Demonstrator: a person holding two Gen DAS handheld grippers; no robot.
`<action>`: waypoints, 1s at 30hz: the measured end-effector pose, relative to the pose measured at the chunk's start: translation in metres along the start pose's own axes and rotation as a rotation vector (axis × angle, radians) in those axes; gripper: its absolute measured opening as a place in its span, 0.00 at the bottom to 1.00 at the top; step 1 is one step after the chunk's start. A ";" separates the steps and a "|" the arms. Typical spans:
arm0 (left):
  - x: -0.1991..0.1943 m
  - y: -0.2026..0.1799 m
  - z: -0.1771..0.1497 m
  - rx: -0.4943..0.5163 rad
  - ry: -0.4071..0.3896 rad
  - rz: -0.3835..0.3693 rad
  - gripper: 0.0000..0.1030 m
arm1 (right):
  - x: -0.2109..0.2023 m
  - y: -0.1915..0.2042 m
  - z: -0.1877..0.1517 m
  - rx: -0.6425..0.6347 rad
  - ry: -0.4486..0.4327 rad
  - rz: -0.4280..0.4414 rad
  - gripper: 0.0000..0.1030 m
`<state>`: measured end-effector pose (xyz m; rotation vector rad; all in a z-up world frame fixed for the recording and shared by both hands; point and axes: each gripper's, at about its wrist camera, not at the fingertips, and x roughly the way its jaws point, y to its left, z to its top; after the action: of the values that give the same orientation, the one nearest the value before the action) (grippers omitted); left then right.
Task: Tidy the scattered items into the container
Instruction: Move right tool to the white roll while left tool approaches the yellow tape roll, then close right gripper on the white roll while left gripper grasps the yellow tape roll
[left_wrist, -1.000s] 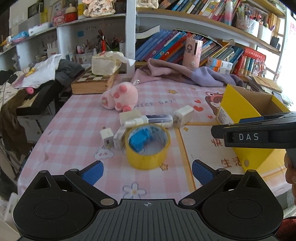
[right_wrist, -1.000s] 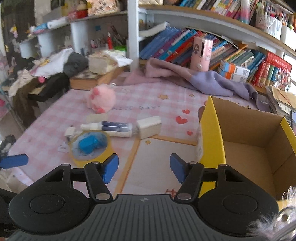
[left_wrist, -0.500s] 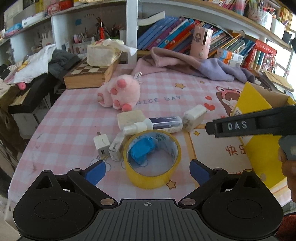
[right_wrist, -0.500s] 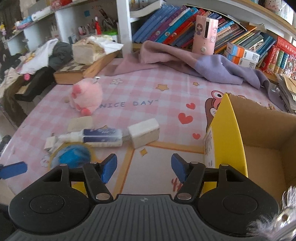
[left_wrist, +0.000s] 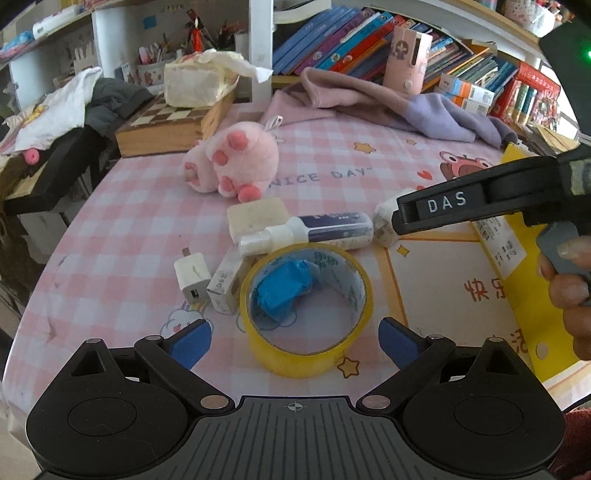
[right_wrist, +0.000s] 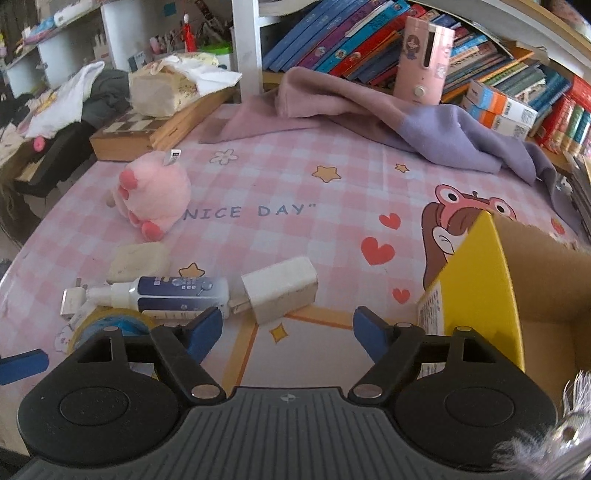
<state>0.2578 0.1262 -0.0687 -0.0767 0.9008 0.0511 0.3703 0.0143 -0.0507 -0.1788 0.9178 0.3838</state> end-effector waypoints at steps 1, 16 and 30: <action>0.001 0.001 0.000 -0.006 0.002 0.002 0.95 | 0.003 0.002 0.002 -0.008 0.004 -0.001 0.75; 0.021 -0.005 0.008 -0.007 -0.006 -0.007 0.92 | 0.046 -0.002 0.027 -0.024 0.040 0.000 0.71; 0.002 -0.003 0.019 -0.013 -0.052 -0.020 0.85 | 0.009 -0.013 0.007 0.026 0.057 0.113 0.52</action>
<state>0.2737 0.1248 -0.0583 -0.0956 0.8478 0.0404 0.3859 0.0069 -0.0539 -0.1150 0.9911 0.4734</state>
